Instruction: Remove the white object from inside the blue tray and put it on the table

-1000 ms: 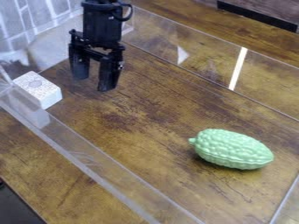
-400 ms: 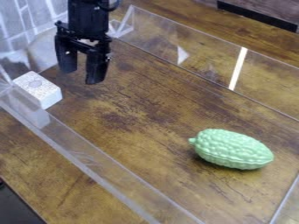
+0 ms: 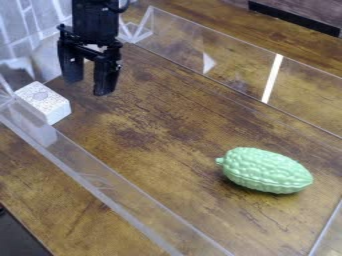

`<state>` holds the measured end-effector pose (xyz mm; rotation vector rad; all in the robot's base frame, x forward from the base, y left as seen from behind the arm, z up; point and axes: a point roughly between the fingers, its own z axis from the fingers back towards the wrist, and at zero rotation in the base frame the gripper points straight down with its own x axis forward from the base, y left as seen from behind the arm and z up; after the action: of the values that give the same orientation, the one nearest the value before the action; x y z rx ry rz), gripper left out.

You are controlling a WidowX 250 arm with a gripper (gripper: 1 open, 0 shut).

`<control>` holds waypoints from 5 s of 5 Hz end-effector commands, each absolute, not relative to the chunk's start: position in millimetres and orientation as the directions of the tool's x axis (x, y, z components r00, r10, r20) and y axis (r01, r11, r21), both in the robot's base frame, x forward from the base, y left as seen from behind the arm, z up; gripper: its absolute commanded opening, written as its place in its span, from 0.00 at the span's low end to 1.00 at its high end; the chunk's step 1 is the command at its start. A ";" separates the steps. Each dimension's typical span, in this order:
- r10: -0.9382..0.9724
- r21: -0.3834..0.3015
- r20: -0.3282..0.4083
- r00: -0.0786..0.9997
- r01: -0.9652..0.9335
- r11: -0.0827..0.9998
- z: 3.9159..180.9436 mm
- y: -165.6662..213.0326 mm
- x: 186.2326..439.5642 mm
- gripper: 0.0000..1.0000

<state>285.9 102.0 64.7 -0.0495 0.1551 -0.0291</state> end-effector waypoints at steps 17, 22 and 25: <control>0.153 0.018 0.032 0.988 -0.153 0.988 65.6 174.8 259.5 1.00; 0.229 0.009 0.057 0.972 -0.230 0.973 38.3 192.2 271.1 1.00; 0.258 0.024 0.039 0.965 -0.259 0.965 23.0 195.5 260.8 1.00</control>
<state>273.2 187.9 31.1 0.0221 -0.0562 0.2264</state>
